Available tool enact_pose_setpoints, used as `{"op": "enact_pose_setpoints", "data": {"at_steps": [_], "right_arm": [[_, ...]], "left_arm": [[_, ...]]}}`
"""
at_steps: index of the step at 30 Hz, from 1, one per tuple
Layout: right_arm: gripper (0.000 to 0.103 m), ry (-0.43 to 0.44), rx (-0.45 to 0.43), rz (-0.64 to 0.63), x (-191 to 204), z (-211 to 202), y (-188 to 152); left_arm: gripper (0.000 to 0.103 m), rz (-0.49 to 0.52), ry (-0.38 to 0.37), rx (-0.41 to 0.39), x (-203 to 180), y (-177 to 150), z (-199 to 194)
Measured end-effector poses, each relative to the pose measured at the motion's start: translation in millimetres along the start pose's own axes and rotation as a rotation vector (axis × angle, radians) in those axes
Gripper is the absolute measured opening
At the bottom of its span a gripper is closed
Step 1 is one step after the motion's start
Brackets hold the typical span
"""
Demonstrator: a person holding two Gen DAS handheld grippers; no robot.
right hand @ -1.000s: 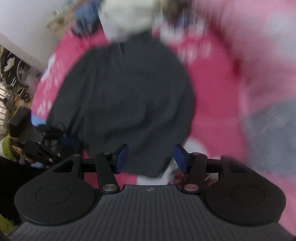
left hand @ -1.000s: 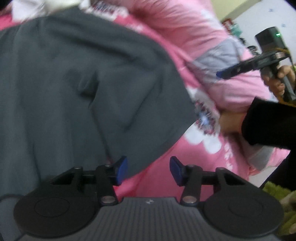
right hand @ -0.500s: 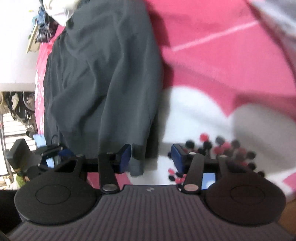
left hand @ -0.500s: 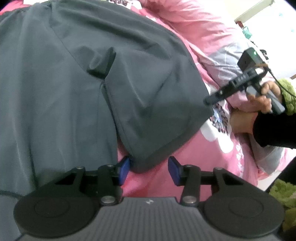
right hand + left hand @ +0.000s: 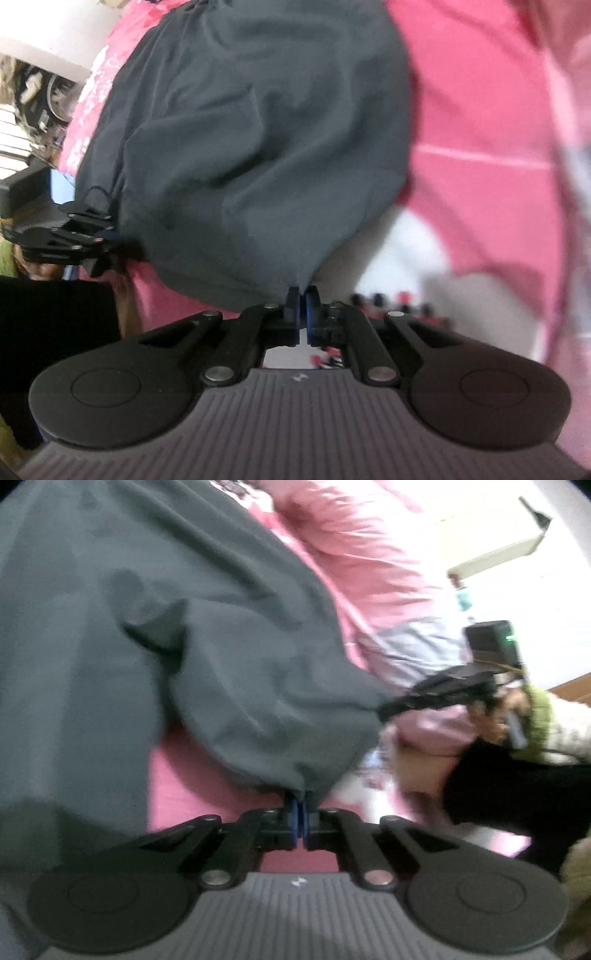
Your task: Fold clothes
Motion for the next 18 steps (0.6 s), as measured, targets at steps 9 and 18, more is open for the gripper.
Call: {"op": "enact_pose_setpoints", "data": {"at_steps": [9,18], "right_arm": [[0.002,-0.109,0.105,-0.008,-15,8,-18],[0.002,-0.154,0.136,-0.019,-23,21,-37]], "left_arm": [[0.004,0.115,0.153,0.268,-4,-21,72],[0.004,0.223,0.151,0.333,-22,-26,82]]}}
Point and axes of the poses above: each gripper's, at about its wrist camera, not at the fingertips, and z roughly the way its jaws point, x to its left, y to its top, the point moved 5 cm from there along z, roughly the way its jaws point, and after that the axes turned 1 degree about x, right-handed, at the moved point
